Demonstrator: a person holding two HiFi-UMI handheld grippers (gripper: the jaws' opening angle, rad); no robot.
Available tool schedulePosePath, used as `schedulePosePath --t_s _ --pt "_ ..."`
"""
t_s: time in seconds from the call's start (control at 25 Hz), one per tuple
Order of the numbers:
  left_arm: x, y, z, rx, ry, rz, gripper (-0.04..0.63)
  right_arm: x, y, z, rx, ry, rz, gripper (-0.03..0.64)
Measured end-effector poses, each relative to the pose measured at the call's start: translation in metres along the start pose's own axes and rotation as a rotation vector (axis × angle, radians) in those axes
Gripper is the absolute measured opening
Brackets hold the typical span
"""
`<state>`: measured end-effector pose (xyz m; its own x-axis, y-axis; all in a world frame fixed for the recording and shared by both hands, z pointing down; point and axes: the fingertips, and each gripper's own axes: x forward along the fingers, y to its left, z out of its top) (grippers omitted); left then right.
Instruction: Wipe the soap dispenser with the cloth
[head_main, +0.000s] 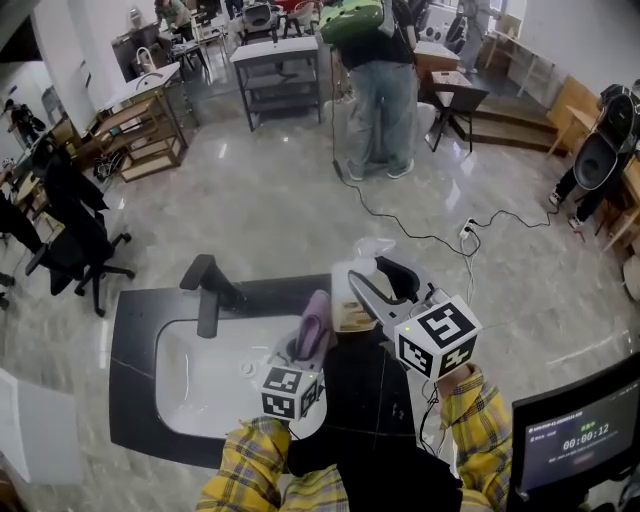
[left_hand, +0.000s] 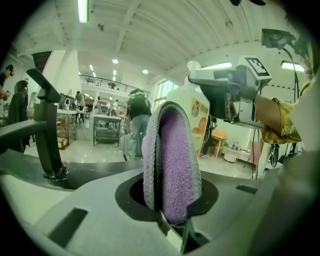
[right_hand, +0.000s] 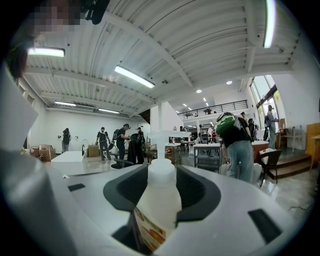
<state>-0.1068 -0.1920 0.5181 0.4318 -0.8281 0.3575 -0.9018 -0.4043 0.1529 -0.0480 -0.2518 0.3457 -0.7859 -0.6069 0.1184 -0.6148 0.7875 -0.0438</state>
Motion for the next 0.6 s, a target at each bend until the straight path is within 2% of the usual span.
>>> schedulePosePath --t_s 0.4,0.6 --pt "-0.043 -0.036 0.069 0.117 -0.226 -0.008 0.072 -0.018 -0.004 0.013 0.013 -0.03 -0.028 0.167" --pt "-0.06 -0.058 0.09 0.253 -0.338 0.012 0.072 -0.032 -0.007 0.014 0.031 -0.045 -0.054 0.163"
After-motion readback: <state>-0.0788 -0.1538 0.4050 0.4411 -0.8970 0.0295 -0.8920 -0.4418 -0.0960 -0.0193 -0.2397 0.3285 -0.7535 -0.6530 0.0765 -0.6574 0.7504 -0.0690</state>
